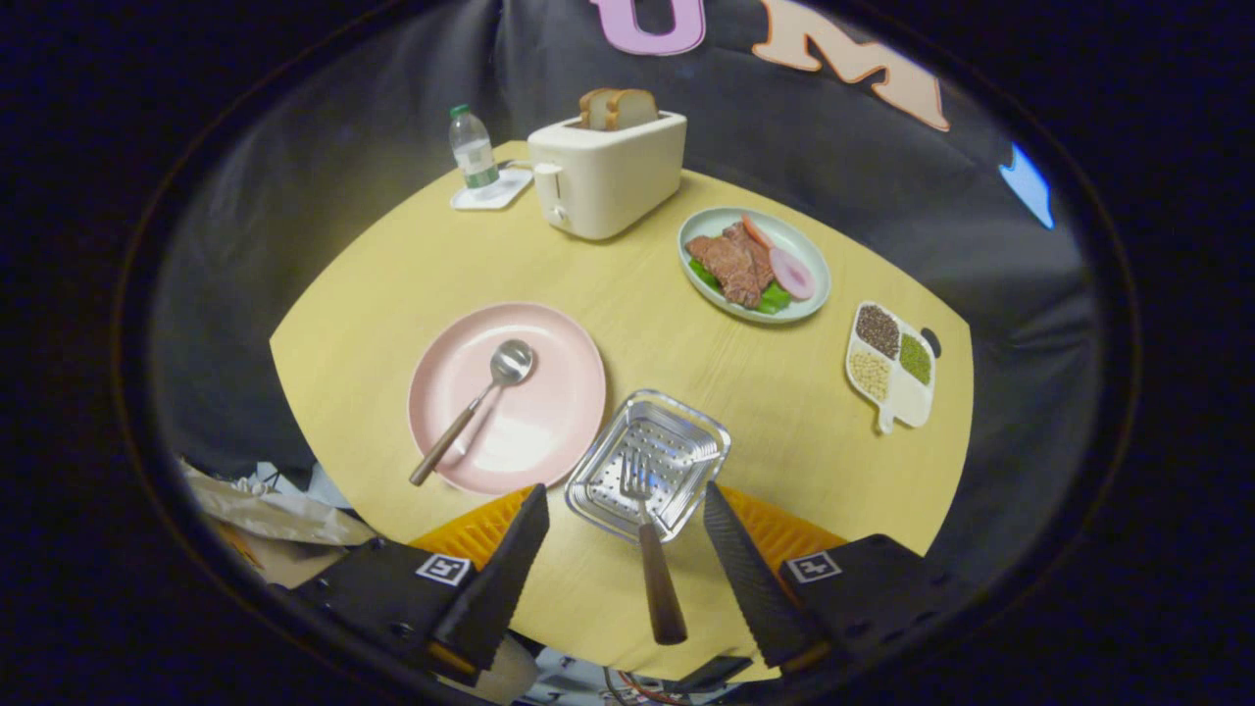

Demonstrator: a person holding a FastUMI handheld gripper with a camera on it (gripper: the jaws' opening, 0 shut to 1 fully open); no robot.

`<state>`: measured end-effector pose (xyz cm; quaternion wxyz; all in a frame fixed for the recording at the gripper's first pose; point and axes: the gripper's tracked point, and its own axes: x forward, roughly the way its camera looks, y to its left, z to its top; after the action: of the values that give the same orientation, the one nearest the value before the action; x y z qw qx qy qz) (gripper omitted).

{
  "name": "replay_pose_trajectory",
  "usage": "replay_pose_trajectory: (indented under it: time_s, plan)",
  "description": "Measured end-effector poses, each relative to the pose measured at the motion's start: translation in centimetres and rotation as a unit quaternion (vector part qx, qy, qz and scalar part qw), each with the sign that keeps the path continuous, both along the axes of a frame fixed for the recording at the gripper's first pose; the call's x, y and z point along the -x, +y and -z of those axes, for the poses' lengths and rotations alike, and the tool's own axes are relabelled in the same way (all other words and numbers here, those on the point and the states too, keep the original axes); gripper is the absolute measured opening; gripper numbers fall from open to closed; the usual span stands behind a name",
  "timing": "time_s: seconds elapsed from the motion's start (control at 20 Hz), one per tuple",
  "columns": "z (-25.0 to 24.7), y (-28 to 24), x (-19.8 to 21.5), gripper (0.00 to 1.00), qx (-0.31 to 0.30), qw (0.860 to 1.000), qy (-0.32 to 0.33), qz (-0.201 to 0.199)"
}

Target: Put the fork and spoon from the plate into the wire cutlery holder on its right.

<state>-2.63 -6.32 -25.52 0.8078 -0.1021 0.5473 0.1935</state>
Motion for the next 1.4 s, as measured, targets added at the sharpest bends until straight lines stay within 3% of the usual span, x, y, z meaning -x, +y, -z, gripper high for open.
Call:
replay_pose_trajectory:
  time_s: [0.4, 0.8, 1.05, 1.4]
  plan:
    - [-1.6, 3.5, 0.1, 1.0, -0.042, 0.991, -0.101, 0.075]
    - [-2.9, 8.2, -0.4, 1.0, -0.041, 0.97, -0.222, 0.092]
    - [-0.9, 10.6, -0.3, 1.0, -0.046, 0.962, -0.241, 0.119]
    - [3.5, 12.3, 0.1, 1.0, -0.028, 0.964, -0.228, 0.13]
